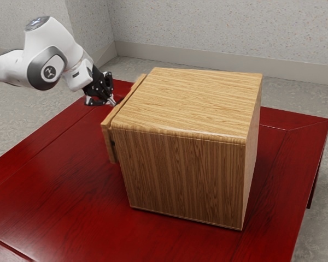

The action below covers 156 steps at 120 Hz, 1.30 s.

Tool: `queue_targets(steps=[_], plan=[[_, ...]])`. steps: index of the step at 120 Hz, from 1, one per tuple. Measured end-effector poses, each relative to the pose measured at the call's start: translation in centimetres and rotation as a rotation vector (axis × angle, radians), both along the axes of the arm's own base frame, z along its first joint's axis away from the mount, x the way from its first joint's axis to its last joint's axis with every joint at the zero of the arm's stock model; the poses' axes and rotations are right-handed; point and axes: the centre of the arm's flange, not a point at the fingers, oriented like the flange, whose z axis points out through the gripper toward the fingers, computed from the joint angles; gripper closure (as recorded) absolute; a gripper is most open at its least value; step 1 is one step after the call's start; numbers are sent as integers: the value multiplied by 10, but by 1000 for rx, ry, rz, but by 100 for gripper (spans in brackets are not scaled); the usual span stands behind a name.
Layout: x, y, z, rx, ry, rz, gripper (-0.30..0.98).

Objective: Push the drawer handle with one arm to close the drawer

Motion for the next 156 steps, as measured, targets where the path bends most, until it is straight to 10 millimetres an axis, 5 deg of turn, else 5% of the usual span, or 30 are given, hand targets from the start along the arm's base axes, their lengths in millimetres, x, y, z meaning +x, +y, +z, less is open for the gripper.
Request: queue_targets(steps=[46, 70, 102, 114, 122, 135, 156], plan=[[3, -28, 1, -62, -32, 11, 79], [1, -15, 5, -31, -10, 53, 79], [-4, -8, 117, 72, 66, 149, 77], [-18, -21, 144, 114, 137, 196, 60], [-27, -12, 156, 127, 188, 277, 45], [-39, 3, 160, 127, 265, 399, 27], [-48, 0, 158, 130, 338, 521, 12]])
